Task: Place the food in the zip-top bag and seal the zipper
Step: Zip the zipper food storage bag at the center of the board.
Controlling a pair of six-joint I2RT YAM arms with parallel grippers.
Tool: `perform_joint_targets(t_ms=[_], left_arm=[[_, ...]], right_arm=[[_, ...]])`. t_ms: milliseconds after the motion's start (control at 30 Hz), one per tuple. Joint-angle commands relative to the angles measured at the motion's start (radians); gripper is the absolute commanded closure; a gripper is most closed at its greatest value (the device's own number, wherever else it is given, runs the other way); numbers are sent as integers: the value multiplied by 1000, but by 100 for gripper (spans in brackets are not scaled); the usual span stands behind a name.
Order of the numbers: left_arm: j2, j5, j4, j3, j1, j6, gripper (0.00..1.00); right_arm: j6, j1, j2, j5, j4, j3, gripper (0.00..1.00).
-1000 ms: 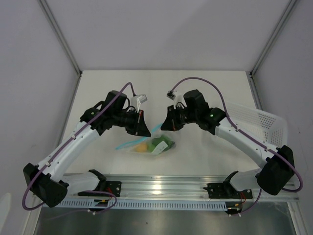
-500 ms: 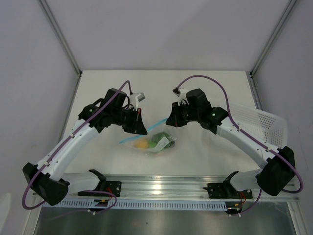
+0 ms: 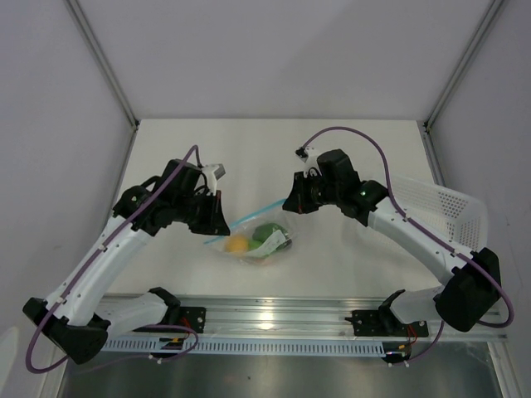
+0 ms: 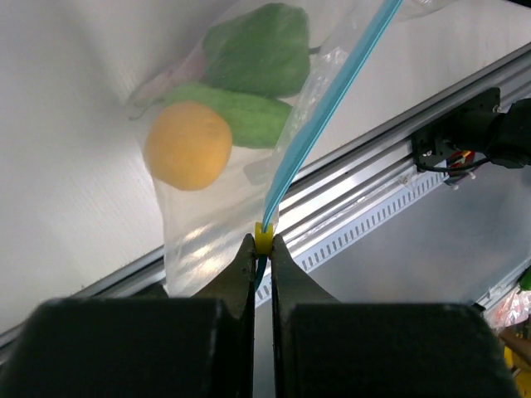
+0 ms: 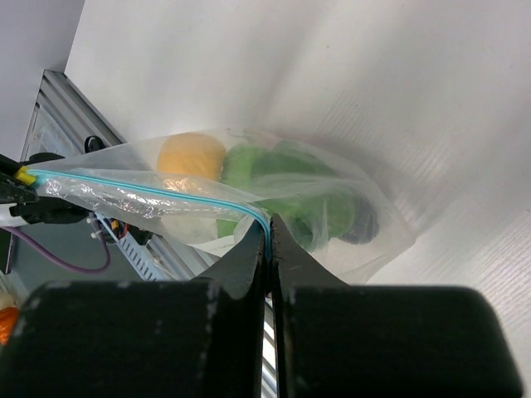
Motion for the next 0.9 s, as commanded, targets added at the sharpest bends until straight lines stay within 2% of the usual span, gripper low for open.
perform_joint_targets(t_ms=[0,167,667,767,867], left_arm=[[-38,-94,-162,0,6,-62,97],[-68,-142,-201,-3,6,-105,97],[-134,-148,-267,-8,6,-151,97],[-137,-119,-247,-16,6,-140,92],[-165,-133,-208,-26,6,-130,74]], right_arm=[[-8,-33,9,81,1,4,100],[-7,-30,12,72,3,10,100],[-11,-4,55,26,24,33,100],[-14,7,80,-8,37,47,100],[-17,8,117,-51,30,81,100]])
